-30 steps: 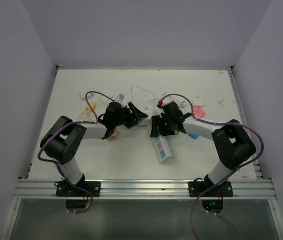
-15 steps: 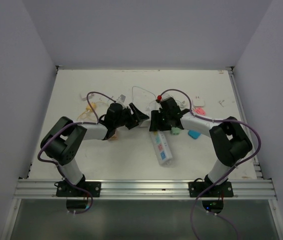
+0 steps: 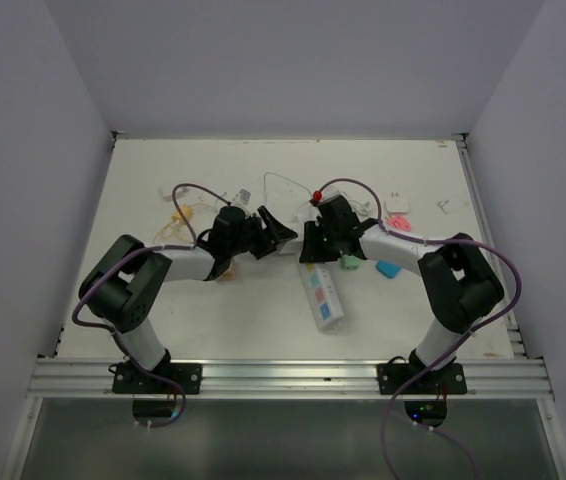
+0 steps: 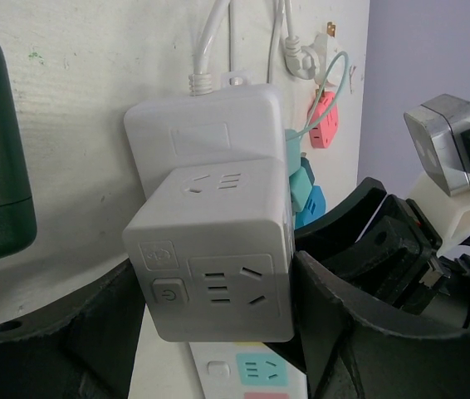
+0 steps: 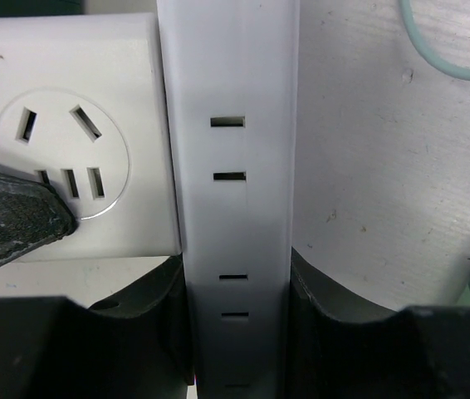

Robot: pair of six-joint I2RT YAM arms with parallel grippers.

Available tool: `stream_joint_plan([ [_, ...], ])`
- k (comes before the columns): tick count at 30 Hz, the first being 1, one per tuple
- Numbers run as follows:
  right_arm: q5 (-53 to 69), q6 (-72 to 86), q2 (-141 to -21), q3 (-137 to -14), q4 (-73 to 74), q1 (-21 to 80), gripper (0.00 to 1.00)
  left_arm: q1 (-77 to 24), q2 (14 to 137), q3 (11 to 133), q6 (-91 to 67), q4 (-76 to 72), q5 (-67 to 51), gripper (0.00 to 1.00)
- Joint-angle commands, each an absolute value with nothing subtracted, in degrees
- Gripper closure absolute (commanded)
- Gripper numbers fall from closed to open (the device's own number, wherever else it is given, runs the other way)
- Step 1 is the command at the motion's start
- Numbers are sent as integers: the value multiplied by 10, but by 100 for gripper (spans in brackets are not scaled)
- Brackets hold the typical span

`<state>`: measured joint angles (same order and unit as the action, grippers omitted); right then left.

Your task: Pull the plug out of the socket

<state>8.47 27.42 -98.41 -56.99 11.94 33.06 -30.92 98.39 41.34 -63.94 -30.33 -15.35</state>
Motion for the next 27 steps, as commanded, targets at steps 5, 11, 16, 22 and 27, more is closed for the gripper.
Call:
stream_joint_plan([
  [5, -20, 269, -1007, -541, 163, 302, 100, -301, 926, 405, -635, -290, -159, 97],
  [11, -52, 274, -1012, -528, 183, 286, 100, -296, 898, 393, -648, -288, -167, 100],
  [16, -66, 273, -1016, -533, 196, 280, 100, -295, 868, 382, -656, -284, -162, 100],
  [22, -81, 272, -1017, -534, 204, 279, 100, -286, 839, 371, -655, -271, -159, 100],
  [27, -84, 272, -1015, -529, 203, 278, 100, -274, 830, 336, -678, -309, -168, 100],
])
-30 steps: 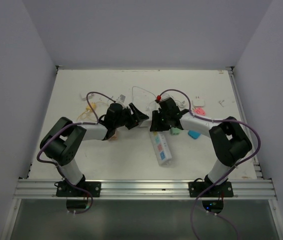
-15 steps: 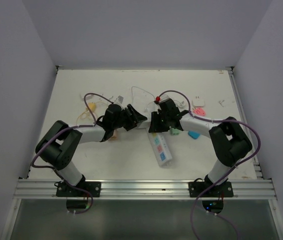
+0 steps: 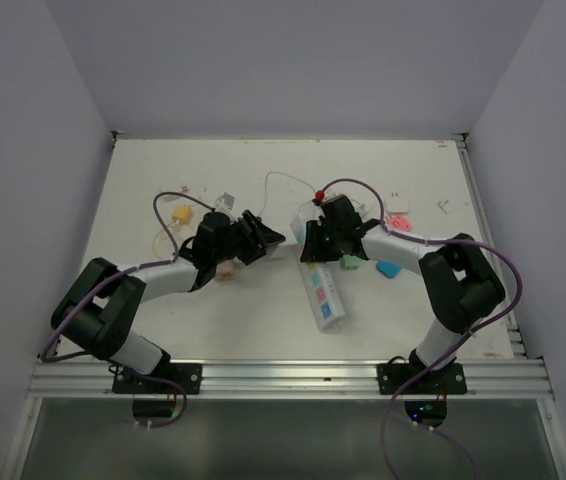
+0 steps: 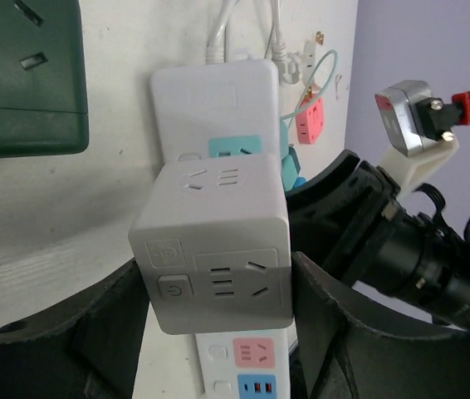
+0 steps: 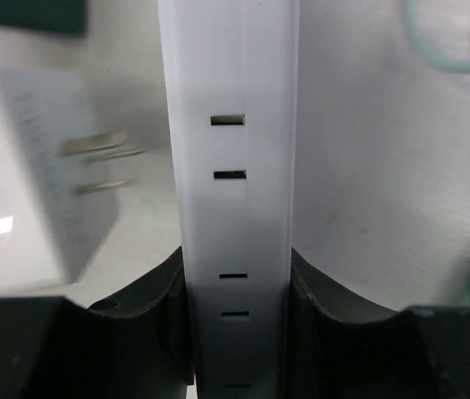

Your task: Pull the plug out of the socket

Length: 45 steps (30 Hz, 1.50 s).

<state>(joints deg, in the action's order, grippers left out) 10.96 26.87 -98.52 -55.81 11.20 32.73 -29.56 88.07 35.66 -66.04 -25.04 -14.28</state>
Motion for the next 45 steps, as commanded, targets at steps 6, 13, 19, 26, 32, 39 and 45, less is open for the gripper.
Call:
stream_joint_plan([
  [6, -83, 269, -1008, -518, 200, 274, 100, -257, 832, 313, -690, -338, -183, 100],
  [13, -70, 267, -998, -513, 196, 256, 100, -257, 810, 366, -565, -196, -154, 100],
  [19, -39, 266, -994, -511, 182, 254, 100, -278, 780, 367, -431, -139, -34, 100],
  [26, -26, 263, -988, -508, 178, 254, 100, -366, 810, 389, -336, -150, 123, 100],
  [32, -15, 265, -982, -505, 175, 254, 100, -390, 843, 388, -295, -181, 192, 94],
  [39, 10, 274, -996, -518, 165, 253, 100, -458, 878, 388, -277, -172, 271, 74],
  [45, 43, 287, -1010, -534, 147, 253, 100, -474, 875, 377, -309, -135, 277, 61],
])
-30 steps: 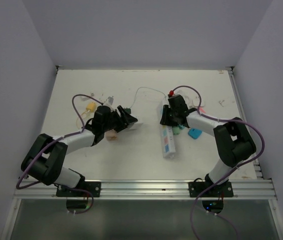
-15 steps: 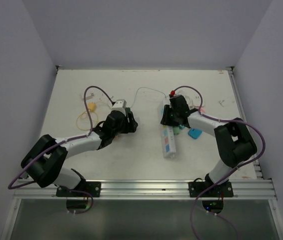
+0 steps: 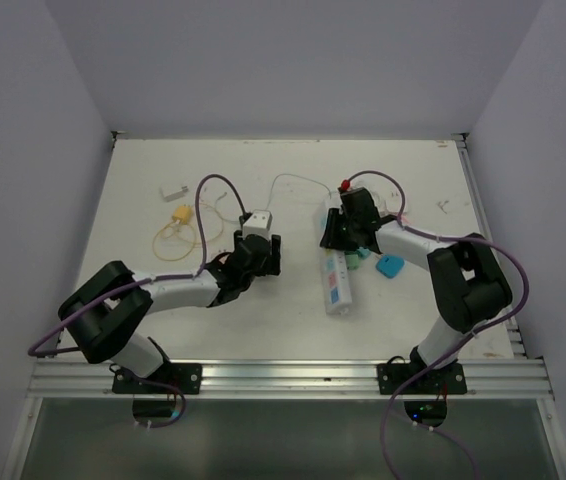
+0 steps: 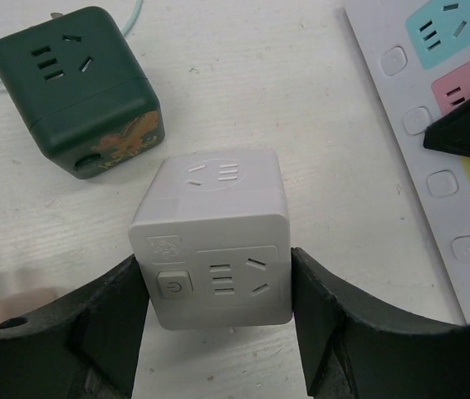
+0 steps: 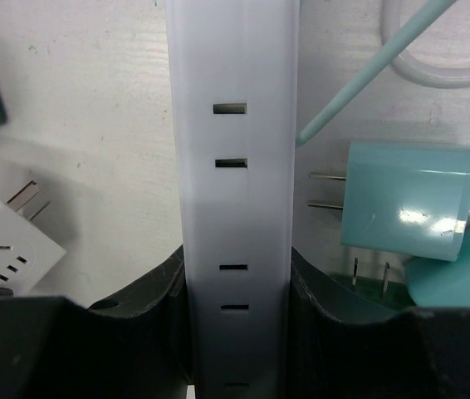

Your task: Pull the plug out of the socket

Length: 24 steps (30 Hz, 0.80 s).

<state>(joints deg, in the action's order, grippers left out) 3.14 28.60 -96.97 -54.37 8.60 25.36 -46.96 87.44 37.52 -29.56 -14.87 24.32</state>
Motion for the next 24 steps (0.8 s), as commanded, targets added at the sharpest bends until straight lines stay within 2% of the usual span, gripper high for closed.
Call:
stream_joint_plan([
  [1, 52, 288, -1012, -537, 145, 255, 100, -477, 868, 374, -311, -130, 278, 58],
  [8, 103, 307, -1022, -551, 117, 255, 100, -478, 834, 354, -326, -92, 287, 44],
  [13, 139, 320, -1041, -566, 95, 256, 100, -478, 817, 348, -333, -78, 291, 22],
  [18, 164, 336, -1061, -581, 71, 257, 100, -478, 812, 347, -334, -73, 294, 8],
  [24, 189, 358, -1094, -603, 41, 267, 100, -477, 787, 359, -343, -54, 289, 1],
])
